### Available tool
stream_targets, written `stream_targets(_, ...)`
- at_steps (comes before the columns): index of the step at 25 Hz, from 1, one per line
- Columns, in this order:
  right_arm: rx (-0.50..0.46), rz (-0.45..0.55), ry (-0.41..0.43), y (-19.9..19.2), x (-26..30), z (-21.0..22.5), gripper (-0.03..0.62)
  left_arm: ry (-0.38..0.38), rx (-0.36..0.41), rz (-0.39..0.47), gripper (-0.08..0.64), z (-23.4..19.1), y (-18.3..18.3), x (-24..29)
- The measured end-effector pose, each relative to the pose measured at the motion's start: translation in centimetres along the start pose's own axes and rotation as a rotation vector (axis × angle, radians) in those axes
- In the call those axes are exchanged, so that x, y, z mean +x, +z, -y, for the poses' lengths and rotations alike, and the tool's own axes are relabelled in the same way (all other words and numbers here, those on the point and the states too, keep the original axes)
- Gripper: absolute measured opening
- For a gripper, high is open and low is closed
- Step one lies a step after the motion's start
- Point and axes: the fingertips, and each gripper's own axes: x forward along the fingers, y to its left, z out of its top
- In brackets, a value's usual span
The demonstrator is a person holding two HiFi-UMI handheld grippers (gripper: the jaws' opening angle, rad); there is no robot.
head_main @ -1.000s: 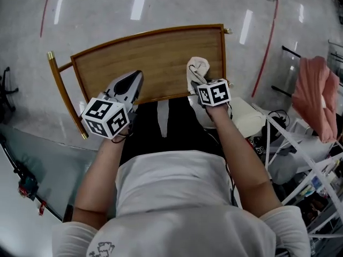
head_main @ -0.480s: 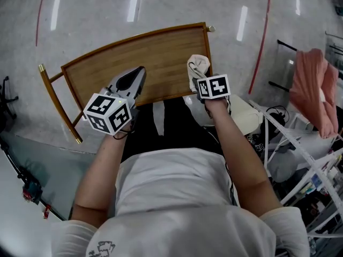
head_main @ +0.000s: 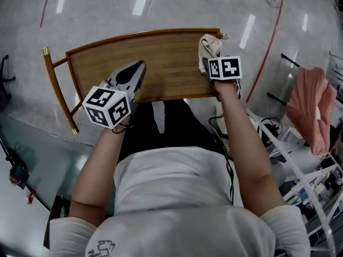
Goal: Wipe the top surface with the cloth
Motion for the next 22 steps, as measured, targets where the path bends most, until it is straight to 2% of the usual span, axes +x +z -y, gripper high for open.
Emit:
stream_targets(4, -0.008, -0.006, -0.007, 0.5, -0.1, 0.2, 0.094, 0.023, -0.033, 0.014, 0.006, -0.9, -0.4, -0.7)
stream_targets(8, -0.032, -0.033, 0.013, -0.2, 0.5, -2.0, 0.094, 0.036, -0.052, 0.019, 0.006, -2.3, -0.9, -1.8)
stream_targets(22, -0.198, -0.082, 0.147, 1.6, 6.9, -20.5, 0.094, 0.124, -0.141, 0.059, 0.006, -11.3, -3.5, -11.0)
